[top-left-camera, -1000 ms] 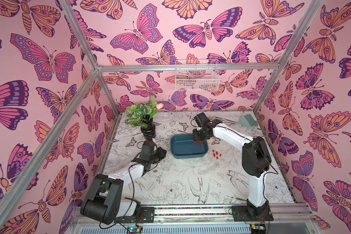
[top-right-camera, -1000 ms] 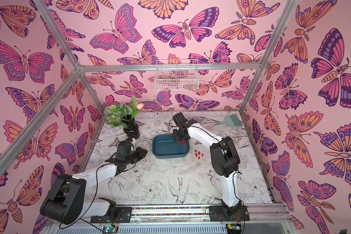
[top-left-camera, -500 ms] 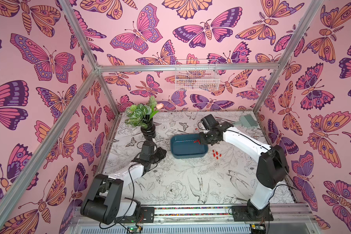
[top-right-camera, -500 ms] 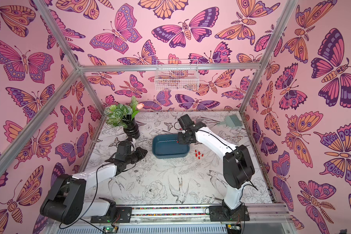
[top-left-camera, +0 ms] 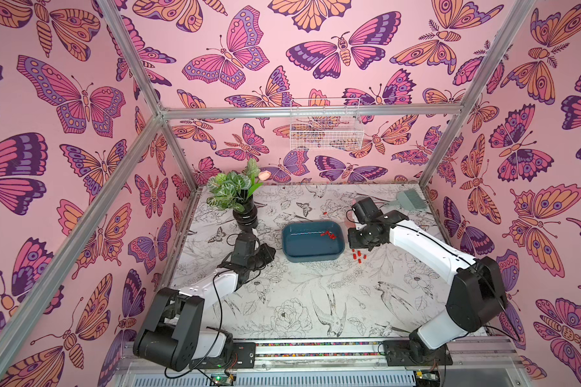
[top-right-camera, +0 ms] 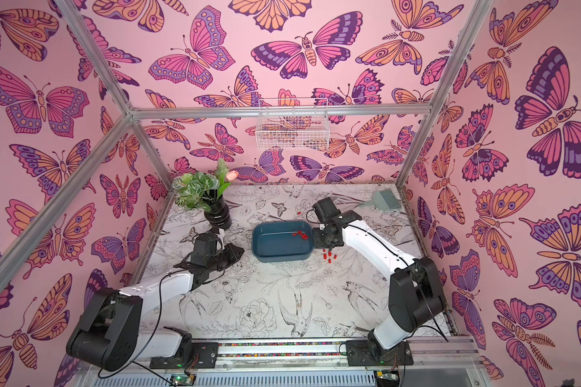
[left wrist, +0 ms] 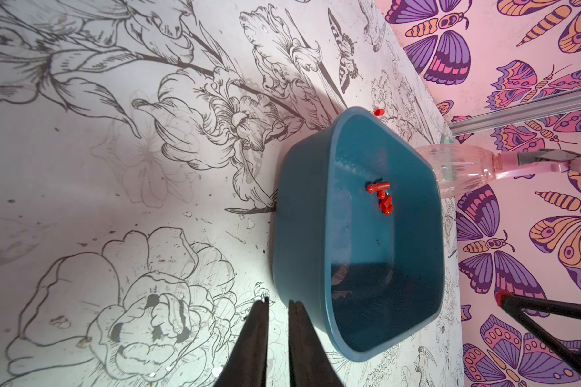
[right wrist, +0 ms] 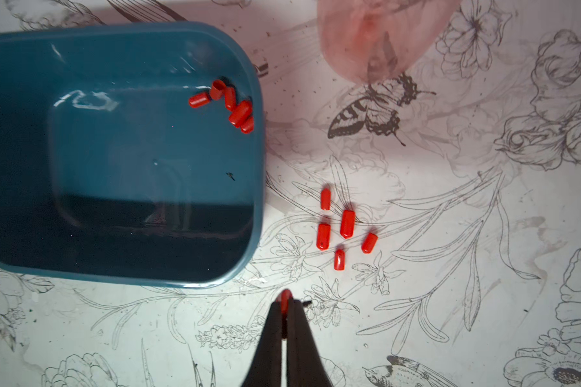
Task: Take the screw protection sleeves out of the storage box
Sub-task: Place the screw protection sleeve at the center of the board.
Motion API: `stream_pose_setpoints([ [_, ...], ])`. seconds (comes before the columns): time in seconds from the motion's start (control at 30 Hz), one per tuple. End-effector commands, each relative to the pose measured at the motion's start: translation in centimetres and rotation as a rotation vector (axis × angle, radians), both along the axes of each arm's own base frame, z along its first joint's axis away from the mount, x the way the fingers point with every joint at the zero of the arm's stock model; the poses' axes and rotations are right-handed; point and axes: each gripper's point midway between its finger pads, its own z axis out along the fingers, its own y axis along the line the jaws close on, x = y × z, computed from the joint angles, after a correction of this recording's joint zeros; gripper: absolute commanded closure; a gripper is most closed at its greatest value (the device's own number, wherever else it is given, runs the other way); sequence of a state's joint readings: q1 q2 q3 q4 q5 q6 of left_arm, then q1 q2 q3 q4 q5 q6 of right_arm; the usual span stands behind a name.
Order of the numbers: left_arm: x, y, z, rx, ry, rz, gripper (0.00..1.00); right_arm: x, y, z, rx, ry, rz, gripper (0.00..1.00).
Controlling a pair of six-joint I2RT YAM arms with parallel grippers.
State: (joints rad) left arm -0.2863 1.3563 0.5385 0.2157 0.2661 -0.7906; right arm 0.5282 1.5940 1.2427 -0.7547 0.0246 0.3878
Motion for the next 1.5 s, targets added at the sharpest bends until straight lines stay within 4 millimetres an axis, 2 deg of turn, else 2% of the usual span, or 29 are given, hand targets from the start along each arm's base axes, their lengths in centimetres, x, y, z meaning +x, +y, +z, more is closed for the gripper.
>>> stream_pose_setpoints([
  [0.0,0.0,0.3,-0.1,-0.001,-0.001,0.003,0.83,-0.4,-1.6,0.0,0.003,-0.003,-0.012,0.98],
  [0.17,0.0,0.2,-0.1,-0.002,0.000,0.002,0.83,0.0,-3.2,-1.4,0.007,0.024,-0.038,0.98],
  [0.27,0.0,0.3,-0.2,0.000,0.003,0.003,0.83,0.4,-3.7,-1.4,0.015,0.024,-0.044,0.98],
  [0.3,0.0,0.2,-0.2,-0.001,0.004,0.002,0.83,0.5,-3.8,-2.4,0.007,0.050,-0.046,0.98],
  [0.93,0.0,0.3,-0.3,0.001,0.009,0.005,0.82,4.8,-2.2,-5.6,0.012,0.112,-0.017,0.97],
  [1.47,0.1,0.2,-0.4,-0.001,0.012,0.002,0.82,5.6,-2.5,-7.9,-0.021,0.161,-0.030,0.97],
])
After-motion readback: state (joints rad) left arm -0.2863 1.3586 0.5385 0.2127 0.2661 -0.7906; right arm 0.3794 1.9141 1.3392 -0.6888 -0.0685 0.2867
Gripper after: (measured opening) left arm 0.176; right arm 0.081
